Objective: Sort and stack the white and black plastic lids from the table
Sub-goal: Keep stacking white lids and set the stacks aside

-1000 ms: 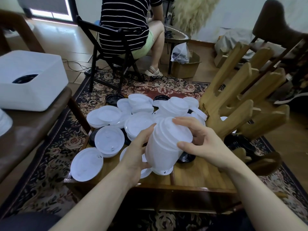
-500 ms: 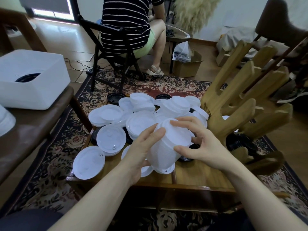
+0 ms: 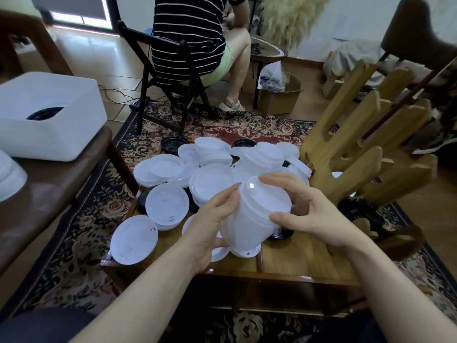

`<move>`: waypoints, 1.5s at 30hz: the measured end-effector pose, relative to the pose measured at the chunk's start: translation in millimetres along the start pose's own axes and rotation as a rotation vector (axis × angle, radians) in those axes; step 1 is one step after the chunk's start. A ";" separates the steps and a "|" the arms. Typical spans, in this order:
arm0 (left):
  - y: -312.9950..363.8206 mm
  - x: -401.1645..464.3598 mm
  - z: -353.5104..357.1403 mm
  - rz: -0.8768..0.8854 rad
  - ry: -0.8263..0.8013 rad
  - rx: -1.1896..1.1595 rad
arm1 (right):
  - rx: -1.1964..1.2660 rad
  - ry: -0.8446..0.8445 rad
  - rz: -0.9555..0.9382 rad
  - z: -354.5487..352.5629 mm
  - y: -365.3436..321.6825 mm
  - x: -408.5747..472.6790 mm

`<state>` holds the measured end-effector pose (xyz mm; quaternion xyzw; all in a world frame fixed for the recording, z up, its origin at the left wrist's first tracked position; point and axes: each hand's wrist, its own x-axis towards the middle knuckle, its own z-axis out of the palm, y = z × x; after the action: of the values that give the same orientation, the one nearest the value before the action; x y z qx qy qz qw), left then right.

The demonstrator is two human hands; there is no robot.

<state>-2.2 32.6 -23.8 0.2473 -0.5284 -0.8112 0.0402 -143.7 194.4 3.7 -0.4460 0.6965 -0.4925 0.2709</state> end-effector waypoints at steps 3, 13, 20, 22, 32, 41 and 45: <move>0.1 1.1 -1.7 -0.010 -0.005 0.007 | 0.020 -0.025 -0.011 -0.5 -0.2 1.0; 1.2 0.0 -1.3 -0.048 0.026 0.008 | 0.023 -0.057 0.025 2.6 -2.3 -1.0; 0.7 -2.4 -0.5 -0.016 -0.001 0.039 | -0.127 0.016 0.001 12.9 -2.1 -1.9; 1.1 -1.9 -0.5 -0.021 0.011 0.032 | -0.135 0.030 0.003 14.1 -1.3 -1.5; 1.2 -1.7 -1.3 -0.027 0.026 0.020 | -0.127 0.069 0.032 21.2 3.4 1.9; 12.5 -2.5 -3.8 -0.021 0.085 -0.098 | 0.279 0.269 0.035 22.9 3.4 8.3; 14.6 -3.3 -5.7 0.001 0.108 -0.132 | 0.334 0.272 0.092 32.6 0.0 12.2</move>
<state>0.3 22.5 -11.6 0.2876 -0.4711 -0.8295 0.0852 -122.6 169.1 -7.6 -0.2922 0.6548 -0.6440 0.2668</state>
